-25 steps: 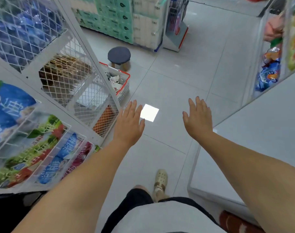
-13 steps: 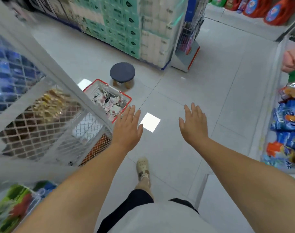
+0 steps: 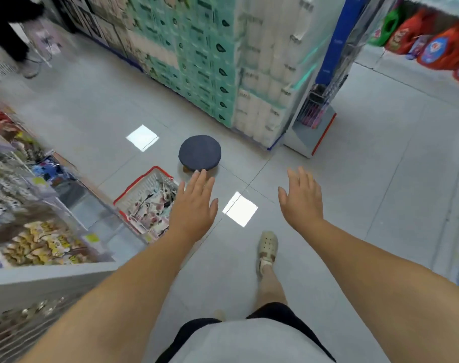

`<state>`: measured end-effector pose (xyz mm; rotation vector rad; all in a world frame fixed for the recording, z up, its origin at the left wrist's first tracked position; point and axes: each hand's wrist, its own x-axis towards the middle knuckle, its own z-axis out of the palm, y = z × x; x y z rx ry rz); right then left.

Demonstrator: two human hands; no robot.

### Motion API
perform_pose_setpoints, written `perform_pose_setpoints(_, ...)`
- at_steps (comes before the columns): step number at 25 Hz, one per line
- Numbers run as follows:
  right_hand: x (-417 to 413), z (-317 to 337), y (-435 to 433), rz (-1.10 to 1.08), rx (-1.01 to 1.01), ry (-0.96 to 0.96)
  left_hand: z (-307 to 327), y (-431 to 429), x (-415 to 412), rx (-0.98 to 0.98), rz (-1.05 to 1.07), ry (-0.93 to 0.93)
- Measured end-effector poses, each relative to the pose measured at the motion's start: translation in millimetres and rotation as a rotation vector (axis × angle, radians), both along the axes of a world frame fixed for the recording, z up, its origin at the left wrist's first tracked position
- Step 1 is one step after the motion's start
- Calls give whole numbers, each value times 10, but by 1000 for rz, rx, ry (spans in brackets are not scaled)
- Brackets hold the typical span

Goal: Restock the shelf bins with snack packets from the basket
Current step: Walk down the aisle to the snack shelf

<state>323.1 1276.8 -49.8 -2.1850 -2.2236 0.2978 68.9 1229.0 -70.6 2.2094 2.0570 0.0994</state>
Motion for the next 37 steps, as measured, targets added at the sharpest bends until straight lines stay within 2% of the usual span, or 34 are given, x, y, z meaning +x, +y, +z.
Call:
perform_pose_setpoints(6,-129,-82,1871,213,-38,-36,-78,1387,54,-45,236,34)
perform_pose_setpoints(10,-378,-8,2919,405,-57,-63,43,2130,33,-27,412,-11)
perform_pose_setpoints(19,-1656,-117,4586,718,-75,-1,-86,3297,-683,-40,743,-33)
perform_pose_setpoints(24,-2336,-17,5176,965,-97,-43,-28,3634,-944,-61,921,-53)
perform_pose_setpoints(30,-3299,22,5781,1429,-88,-146,-6,3929,-1072,-33,1337,-61)
perform_pose_setpoints(37,-4289,-70,5427,1811,-49,-219,-183,3617,-1036,-82,1722,-91)
